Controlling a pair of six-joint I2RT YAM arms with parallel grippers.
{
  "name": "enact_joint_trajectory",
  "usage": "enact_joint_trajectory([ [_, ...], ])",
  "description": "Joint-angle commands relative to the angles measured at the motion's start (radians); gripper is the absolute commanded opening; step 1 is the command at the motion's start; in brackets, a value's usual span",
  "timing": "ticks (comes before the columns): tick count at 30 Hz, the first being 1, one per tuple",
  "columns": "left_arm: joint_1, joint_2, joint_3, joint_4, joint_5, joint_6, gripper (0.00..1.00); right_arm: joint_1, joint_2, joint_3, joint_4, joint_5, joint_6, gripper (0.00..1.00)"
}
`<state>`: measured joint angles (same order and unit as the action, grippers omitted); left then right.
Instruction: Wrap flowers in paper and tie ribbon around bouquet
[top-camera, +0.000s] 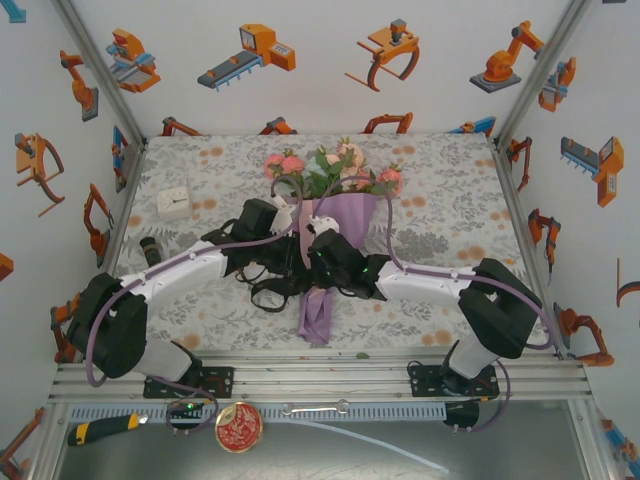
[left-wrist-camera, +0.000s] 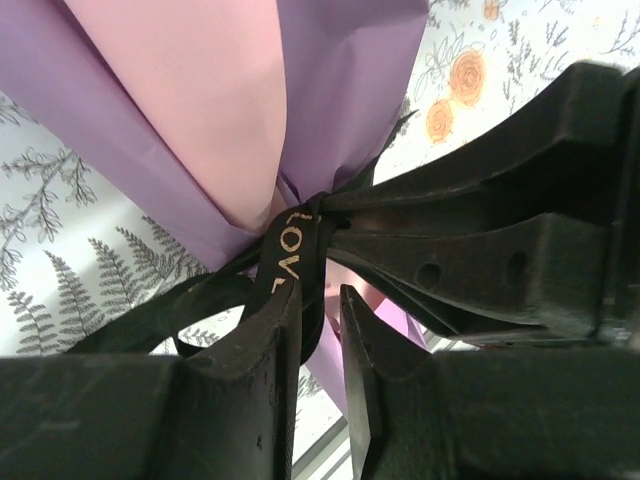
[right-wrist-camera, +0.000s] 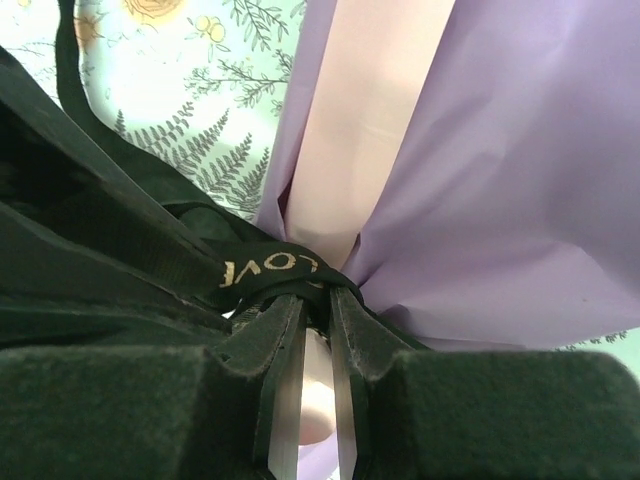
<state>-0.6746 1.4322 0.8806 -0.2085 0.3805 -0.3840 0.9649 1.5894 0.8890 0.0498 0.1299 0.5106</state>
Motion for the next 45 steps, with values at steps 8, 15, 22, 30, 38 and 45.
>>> enact_joint_trajectory([
  [8, -0.002, 0.031, -0.026, 0.042, 0.019, -0.028, 0.31, -0.013, 0.001, -0.021, 0.073, -0.073, 0.038, 0.19],
  [15, -0.002, 0.044, -0.016, -0.035, -0.161, 0.043, 0.03, -0.014, -0.043, -0.037, 0.047, -0.107, 0.04, 0.24],
  [22, -0.002, 0.052, -0.018, -0.009, -0.13, 0.035, 0.0, -0.026, -0.154, -0.063, -0.024, -0.045, 0.133, 0.32],
  [30, -0.002, 0.028, -0.038, 0.037, -0.077, -0.002, 0.0, -0.019, -0.171, -0.186, 0.169, -0.018, 0.666, 0.38],
  [38, -0.001, 0.03, -0.04, 0.04, -0.048, -0.004, 0.0, -0.022, -0.087, -0.207, 0.359, -0.055, 0.66, 0.4],
  [45, -0.002, 0.013, -0.047, 0.044, -0.035, -0.002, 0.0, -0.024, -0.068, -0.225, 0.365, -0.002, 0.649, 0.42],
])
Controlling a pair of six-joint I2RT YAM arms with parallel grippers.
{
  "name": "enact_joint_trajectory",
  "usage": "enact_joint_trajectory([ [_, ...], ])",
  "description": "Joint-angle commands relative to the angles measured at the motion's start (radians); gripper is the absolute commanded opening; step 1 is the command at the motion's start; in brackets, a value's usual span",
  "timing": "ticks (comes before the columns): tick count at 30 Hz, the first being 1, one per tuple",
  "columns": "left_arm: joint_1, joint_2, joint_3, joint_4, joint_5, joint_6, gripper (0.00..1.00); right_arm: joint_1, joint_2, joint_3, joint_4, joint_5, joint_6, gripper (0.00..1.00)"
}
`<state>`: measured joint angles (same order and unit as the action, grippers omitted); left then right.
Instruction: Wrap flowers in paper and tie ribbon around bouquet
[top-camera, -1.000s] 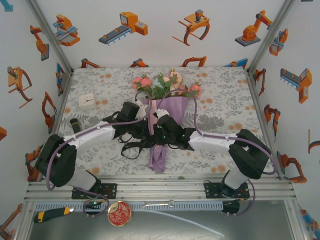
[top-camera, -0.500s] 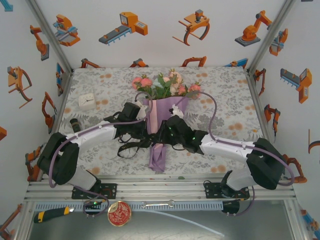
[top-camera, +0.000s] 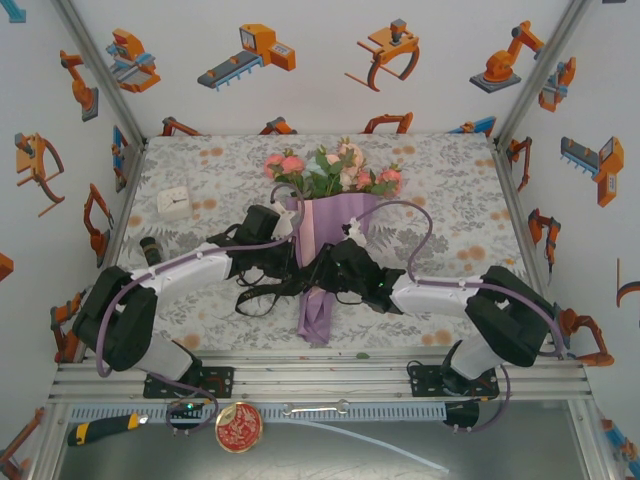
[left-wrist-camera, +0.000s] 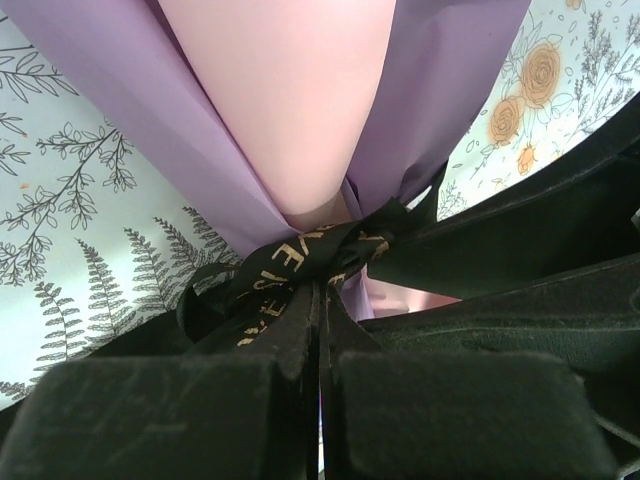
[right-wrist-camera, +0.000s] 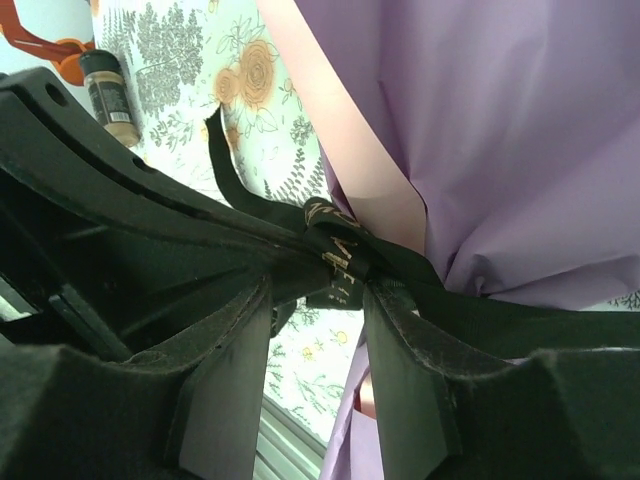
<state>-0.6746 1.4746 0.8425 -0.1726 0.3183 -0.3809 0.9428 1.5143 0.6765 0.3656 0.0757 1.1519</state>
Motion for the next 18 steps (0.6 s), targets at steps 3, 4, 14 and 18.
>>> enact_joint_trajectory([
  [3, -0.002, -0.036, -0.01, 0.013, 0.045, -0.001, 0.0, -0.002, 0.016, -0.01, 0.046, 0.068, -0.01, 0.41],
  [4, -0.002, -0.037, -0.01, 0.017, 0.056, -0.001, 0.0, -0.004, 0.018, -0.008, 0.043, 0.073, -0.012, 0.41],
  [14, -0.001, -0.053, -0.012, 0.029, 0.089, 0.014, 0.0, -0.009, 0.02, -0.011, -0.014, 0.115, 0.006, 0.46],
  [18, -0.002, -0.049, -0.012, 0.043, 0.112, 0.014, 0.0, -0.009, 0.04, 0.004, -0.008, 0.111, 0.009, 0.41],
])
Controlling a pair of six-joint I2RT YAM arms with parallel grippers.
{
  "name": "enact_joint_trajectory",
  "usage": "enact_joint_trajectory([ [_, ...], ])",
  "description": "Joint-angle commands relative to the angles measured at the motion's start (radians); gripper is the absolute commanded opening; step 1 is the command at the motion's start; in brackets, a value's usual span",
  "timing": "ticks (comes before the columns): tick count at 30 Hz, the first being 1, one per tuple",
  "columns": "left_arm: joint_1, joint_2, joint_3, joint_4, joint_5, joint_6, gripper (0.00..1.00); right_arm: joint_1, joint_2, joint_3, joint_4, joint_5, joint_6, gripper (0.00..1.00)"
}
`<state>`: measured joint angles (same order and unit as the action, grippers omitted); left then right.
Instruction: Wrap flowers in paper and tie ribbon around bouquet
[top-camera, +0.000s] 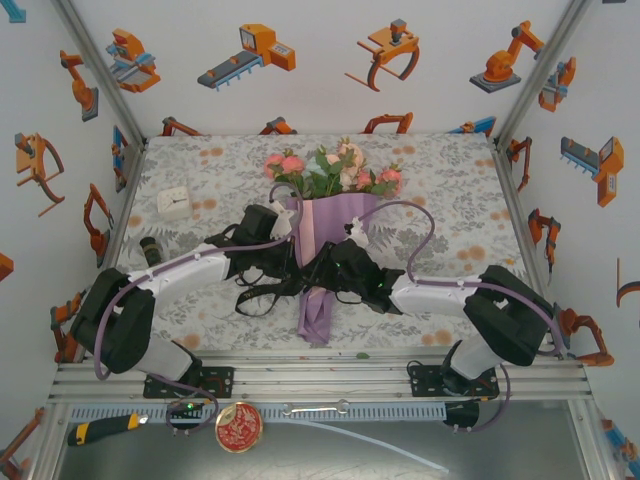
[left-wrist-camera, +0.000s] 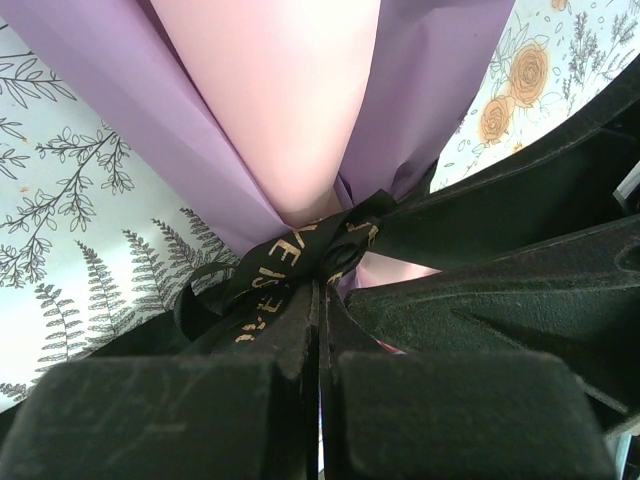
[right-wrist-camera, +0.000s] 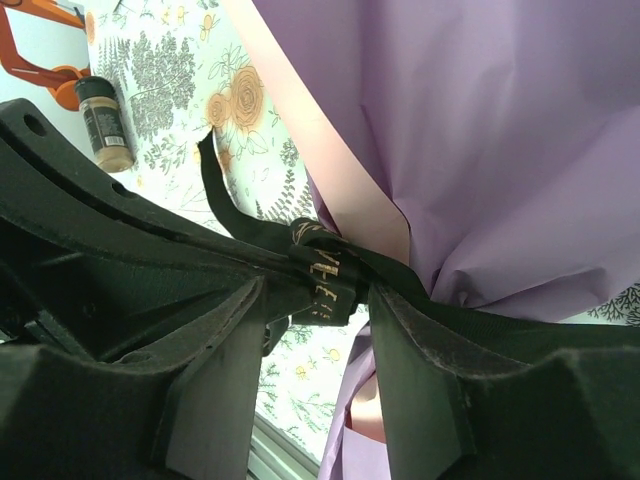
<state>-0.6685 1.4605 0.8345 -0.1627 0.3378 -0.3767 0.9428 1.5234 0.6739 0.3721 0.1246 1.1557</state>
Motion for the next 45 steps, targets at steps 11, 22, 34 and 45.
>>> enact_joint_trajectory([
  [11, -0.009, -0.025, -0.004, 0.048, 0.129, 0.017, 0.0, -0.015, 0.02, -0.023, 0.024, 0.068, 0.004, 0.1],
  [22, -0.006, -0.102, 0.008, -0.028, -0.041, 0.045, 0.34, -0.015, -0.075, -0.106, -0.012, 0.039, -0.061, 0.0],
  [34, 0.009, 0.022, 0.085, -0.064, -0.104, 0.098, 0.4, -0.005, -0.087, -0.07, -0.001, -0.04, -0.169, 0.0],
  [45, 0.009, -0.002, 0.055, -0.003, -0.012, 0.077, 0.0, 0.001, -0.067, 0.001, -0.066, -0.047, -0.404, 0.0],
])
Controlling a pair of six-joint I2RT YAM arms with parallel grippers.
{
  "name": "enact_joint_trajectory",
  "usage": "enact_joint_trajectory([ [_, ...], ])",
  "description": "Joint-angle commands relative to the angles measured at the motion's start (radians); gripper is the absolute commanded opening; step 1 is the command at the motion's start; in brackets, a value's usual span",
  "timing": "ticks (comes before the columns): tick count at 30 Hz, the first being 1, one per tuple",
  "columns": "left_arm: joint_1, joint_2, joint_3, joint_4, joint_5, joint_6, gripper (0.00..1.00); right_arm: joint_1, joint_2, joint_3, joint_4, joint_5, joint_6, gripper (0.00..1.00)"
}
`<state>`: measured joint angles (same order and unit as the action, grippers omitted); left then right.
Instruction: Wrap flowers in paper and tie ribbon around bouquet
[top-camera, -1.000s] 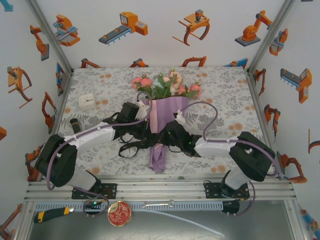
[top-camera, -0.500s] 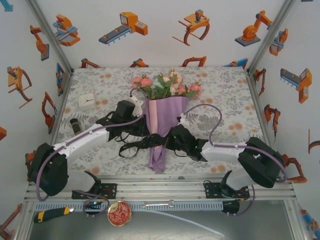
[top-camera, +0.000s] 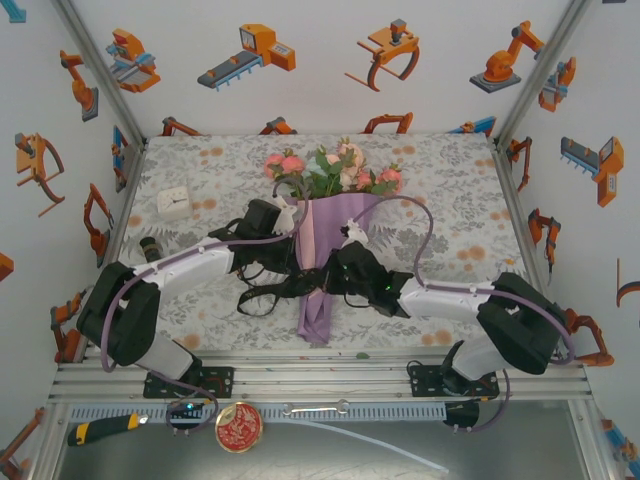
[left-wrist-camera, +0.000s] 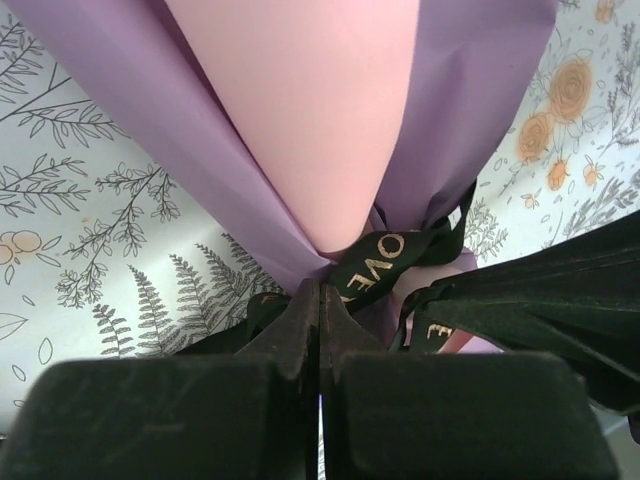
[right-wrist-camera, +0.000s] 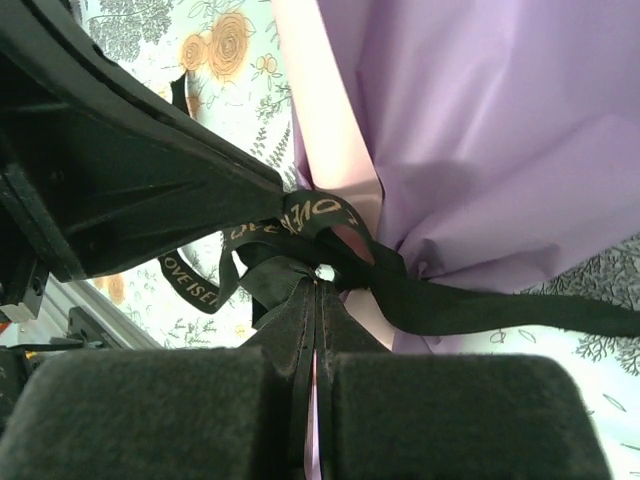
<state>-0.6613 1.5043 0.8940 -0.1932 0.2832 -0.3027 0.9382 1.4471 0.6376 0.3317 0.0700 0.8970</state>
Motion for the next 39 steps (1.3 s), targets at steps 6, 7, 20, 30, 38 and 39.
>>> enact_joint_trajectory([
  [6, 0.003, -0.05, -0.009, 0.03, 0.059, -0.009, 0.0, 0.005, 0.051, 0.088, -0.08, 0.021, -0.377, 0.0],
  [7, 0.004, -0.052, -0.011, 0.024, 0.045, -0.012, 0.0, 0.005, 0.052, 0.089, -0.097, 0.022, -0.399, 0.0],
  [20, -0.023, -0.034, -0.033, 0.067, 0.006, 0.129, 0.53, 0.005, -0.074, 0.013, -0.149, 0.005, -0.454, 0.0],
  [30, -0.054, 0.002, -0.017, 0.122, -0.019, 0.168, 0.19, 0.005, -0.048, 0.037, -0.123, -0.012, -0.45, 0.0],
  [38, -0.055, -0.043, -0.029, 0.118, 0.049, 0.132, 0.0, 0.006, -0.014, 0.073, -0.088, -0.055, -0.491, 0.01],
  [39, -0.054, -0.055, -0.035, 0.123, 0.058, 0.12, 0.0, 0.006, -0.006, 0.081, -0.079, -0.066, -0.501, 0.01],
])
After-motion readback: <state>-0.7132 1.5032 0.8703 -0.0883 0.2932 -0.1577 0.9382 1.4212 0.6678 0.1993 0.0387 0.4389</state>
